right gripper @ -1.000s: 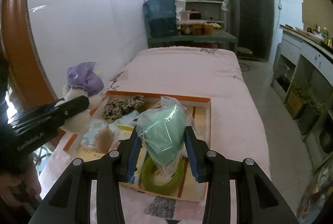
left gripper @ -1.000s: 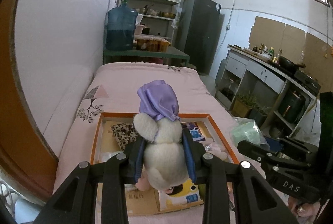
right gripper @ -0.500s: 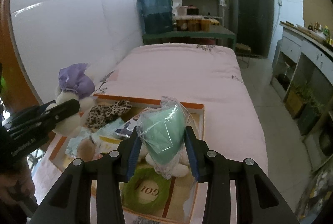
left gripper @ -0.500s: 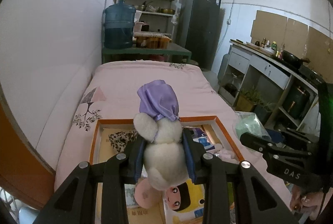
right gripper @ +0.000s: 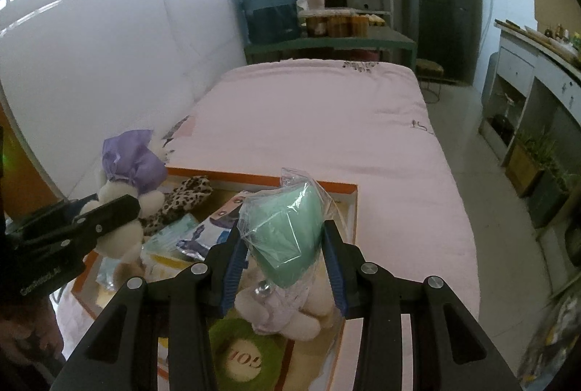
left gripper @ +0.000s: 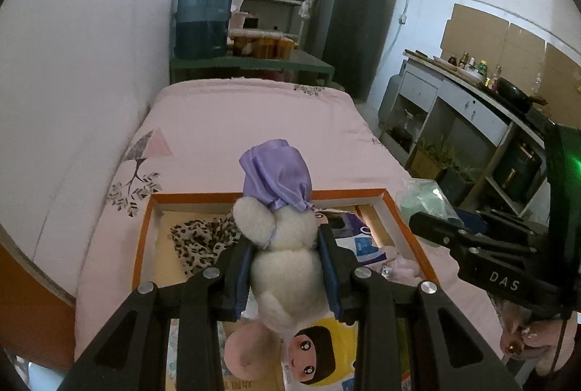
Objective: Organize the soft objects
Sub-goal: 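Lift the bunny and green bag with both tools and carry them over the box, then lower the bunny and green bag into the box and open both tools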
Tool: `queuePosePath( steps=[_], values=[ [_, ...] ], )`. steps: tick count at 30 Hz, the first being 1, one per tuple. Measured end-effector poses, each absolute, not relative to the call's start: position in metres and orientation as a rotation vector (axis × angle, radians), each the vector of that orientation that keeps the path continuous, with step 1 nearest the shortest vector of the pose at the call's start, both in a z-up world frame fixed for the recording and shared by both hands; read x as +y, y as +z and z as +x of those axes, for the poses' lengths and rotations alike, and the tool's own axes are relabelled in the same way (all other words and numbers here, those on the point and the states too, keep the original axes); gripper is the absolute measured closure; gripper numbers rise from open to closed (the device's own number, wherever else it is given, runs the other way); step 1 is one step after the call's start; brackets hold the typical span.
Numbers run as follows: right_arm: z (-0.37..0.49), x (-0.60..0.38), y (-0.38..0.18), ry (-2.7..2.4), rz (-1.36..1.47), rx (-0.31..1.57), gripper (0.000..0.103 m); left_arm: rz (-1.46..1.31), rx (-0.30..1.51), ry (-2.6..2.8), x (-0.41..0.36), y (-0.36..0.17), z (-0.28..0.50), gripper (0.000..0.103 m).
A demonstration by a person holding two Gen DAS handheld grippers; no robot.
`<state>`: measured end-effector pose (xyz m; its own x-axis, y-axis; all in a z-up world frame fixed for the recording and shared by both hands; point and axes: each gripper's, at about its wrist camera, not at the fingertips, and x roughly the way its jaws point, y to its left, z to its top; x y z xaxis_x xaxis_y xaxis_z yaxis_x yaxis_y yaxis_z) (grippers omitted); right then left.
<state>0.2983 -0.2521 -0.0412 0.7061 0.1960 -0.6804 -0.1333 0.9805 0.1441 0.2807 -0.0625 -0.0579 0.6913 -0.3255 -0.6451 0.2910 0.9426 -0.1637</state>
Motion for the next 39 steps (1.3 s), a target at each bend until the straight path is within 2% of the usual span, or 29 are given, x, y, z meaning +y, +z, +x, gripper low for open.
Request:
queuePosePath(
  steps=[16, 39],
  values=[
    [0.334, -0.257, -0.067, 0.205, 0.117, 0.832, 0.061, -0.037, 0.834, -0.357, -0.073, -0.083, 0.31, 0.069],
    [0.357, -0.254, -0.088, 0.204, 0.106, 0.874, 0.061, -0.061, 0.873, -0.37, -0.076, -0.101, 0.323, 0.068]
  ],
)
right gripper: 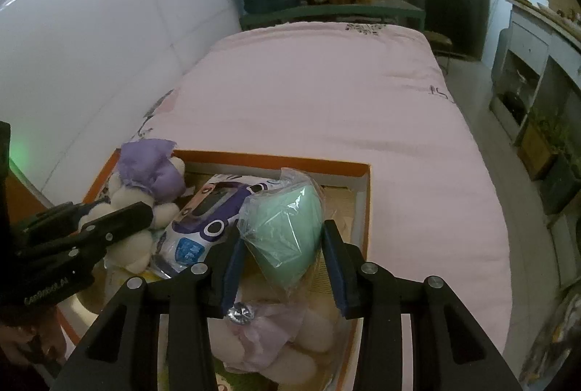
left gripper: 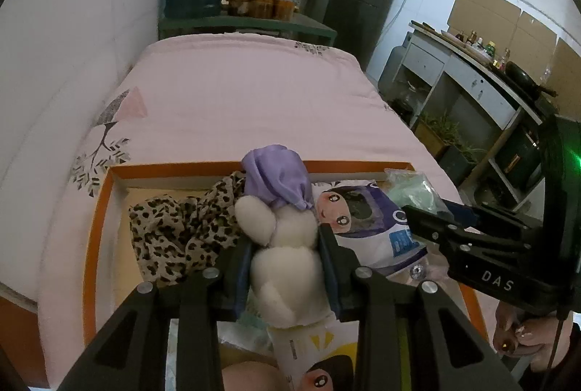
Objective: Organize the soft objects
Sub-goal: 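Lower the bunny and green bag into the box and open both tools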
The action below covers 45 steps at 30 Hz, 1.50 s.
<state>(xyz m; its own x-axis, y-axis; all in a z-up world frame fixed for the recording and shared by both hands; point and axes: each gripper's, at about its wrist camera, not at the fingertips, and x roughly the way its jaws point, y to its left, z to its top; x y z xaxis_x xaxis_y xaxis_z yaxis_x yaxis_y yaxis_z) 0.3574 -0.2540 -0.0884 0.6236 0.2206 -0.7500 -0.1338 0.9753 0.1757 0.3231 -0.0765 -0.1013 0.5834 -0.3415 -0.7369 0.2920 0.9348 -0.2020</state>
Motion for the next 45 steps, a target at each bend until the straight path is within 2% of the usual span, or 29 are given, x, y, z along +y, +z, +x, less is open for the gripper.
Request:
queuePosePath(
  steps=[7, 12, 19, 27, 31, 35, 37, 41, 45],
  values=[
    [0.358, -0.257, -0.088, 0.211, 0.129, 0.868, 0.058, -0.059, 0.869, -0.377, -0.078, -0.103, 0.323, 0.066],
    [0.354, -0.258, -0.088, 0.214, 0.132, 0.866, 0.056, -0.056, 0.874, -0.385, -0.081, -0.104, 0.321, 0.052],
    [0.347, -0.258, -0.084, 0.214, 0.129, 0.843, 0.046, -0.072, 0.854, -0.393, -0.078, -0.098, 0.316, 0.048],
    [0.338, -0.256, -0.079, 0.209, 0.127, 0.832, 0.045, -0.079, 0.823, -0.387, -0.075, -0.086, 0.307, 0.048],
    [0.331, -0.255, -0.073, 0.205, 0.123, 0.822, 0.045, -0.081, 0.802, -0.372, -0.071, -0.08, 0.301, 0.042],
    [0.322, -0.253, -0.067, 0.197, 0.121, 0.809, 0.041, -0.083, 0.777, -0.36, -0.067, -0.072, 0.294, 0.038],
    [0.318, -0.252, -0.064, 0.195, 0.12, 0.806, 0.04, -0.079, 0.769, -0.356, -0.066, -0.069, 0.29, 0.037],
    [0.31, -0.251, -0.059, 0.177, 0.117, 0.799, 0.032, -0.078, 0.748, -0.338, -0.062, -0.062, 0.28, 0.037],
    [0.301, -0.25, -0.056, 0.161, 0.127, 0.796, 0.03, -0.078, 0.738, -0.324, -0.059, -0.058, 0.272, 0.037]
  ],
)
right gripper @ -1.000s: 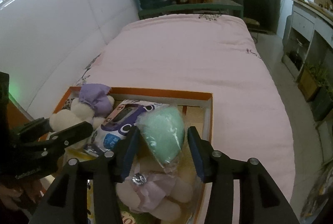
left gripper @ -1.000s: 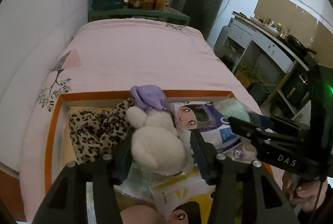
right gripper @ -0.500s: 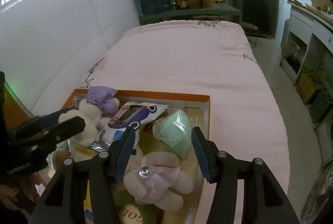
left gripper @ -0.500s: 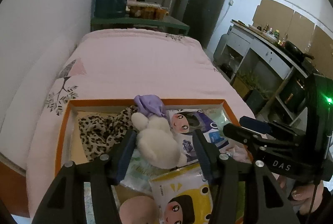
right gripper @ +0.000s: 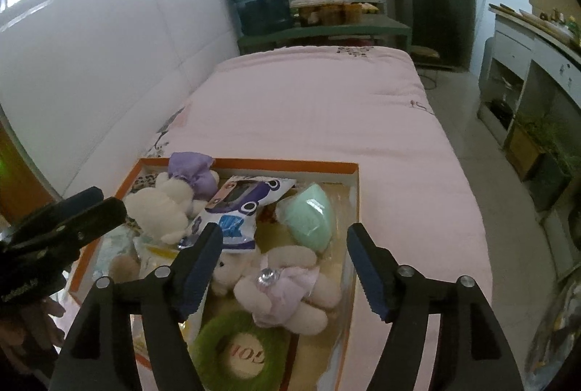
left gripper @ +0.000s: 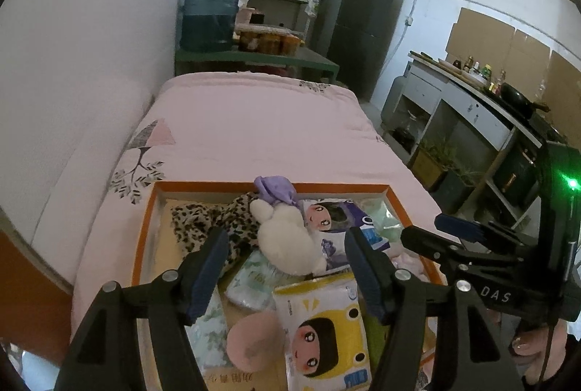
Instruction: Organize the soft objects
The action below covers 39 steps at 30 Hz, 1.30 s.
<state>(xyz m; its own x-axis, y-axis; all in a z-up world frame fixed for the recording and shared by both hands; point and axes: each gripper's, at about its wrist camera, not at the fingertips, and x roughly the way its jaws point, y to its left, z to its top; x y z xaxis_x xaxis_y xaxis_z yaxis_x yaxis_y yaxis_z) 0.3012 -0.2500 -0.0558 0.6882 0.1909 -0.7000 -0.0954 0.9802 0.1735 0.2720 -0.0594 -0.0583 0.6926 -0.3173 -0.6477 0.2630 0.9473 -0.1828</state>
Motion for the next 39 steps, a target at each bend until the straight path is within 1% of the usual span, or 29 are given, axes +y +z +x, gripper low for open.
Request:
queuePosePath(
  steps=[15, 17, 19, 39],
  values=[
    [0.265, -0.238, -0.045, 0.133, 0.117, 0.782, 0.029, -0.055, 0.7, -0.26, -0.047, -0.056, 0.237, 0.037],
    [0.26, -0.235, -0.043, 0.131, 0.116, 0.777, 0.029, -0.045, 0.687, -0.248, -0.046, -0.054, 0.231, 0.033],
    [0.254, -0.234, -0.041, 0.13, 0.117, 0.769, 0.028, -0.037, 0.678, -0.241, -0.044, -0.052, 0.226, 0.032],
    [0.185, -0.218, -0.006, 0.077, 0.104, 0.649, 0.028, -0.08, 0.584, -0.205, -0.027, -0.022, 0.165, 0.032]
  ],
)
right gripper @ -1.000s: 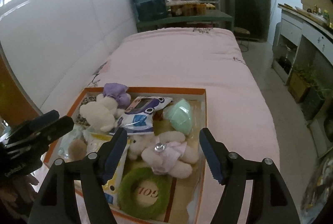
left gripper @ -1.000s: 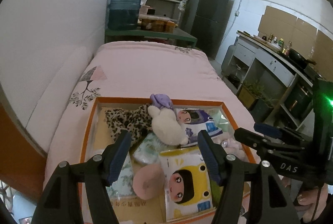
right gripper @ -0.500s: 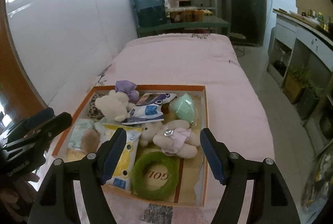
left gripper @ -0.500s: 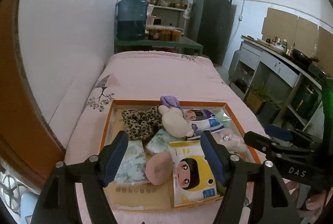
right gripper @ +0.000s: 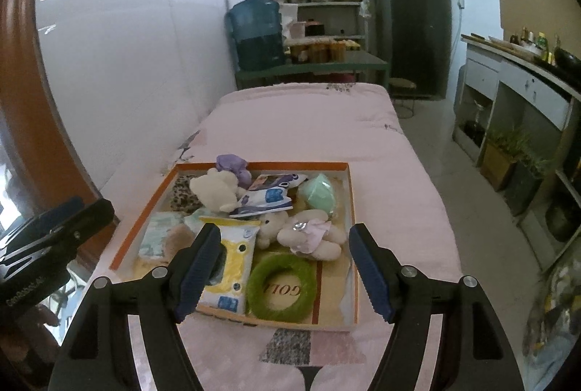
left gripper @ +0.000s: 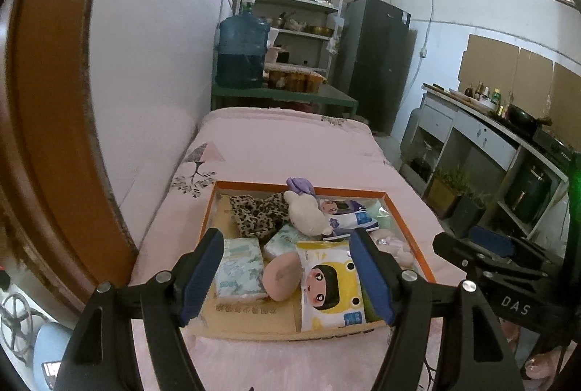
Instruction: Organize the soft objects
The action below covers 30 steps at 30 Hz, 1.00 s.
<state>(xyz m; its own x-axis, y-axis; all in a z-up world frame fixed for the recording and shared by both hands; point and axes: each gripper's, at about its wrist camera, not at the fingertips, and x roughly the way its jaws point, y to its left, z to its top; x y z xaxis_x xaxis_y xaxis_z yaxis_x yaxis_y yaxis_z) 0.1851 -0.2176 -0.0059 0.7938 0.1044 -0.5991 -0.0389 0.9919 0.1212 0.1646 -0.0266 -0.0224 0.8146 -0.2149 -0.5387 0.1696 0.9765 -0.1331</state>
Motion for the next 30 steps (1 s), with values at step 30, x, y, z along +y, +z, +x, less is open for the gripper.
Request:
queuePosePath(
  steps=[30],
  values=[
    [0.088, -0.175, 0.019, 0.032, 0.051, 0.552, 0.026, -0.08, 0.527, -0.202, -0.004, -0.004, 0.07, 0.032]
  ],
)
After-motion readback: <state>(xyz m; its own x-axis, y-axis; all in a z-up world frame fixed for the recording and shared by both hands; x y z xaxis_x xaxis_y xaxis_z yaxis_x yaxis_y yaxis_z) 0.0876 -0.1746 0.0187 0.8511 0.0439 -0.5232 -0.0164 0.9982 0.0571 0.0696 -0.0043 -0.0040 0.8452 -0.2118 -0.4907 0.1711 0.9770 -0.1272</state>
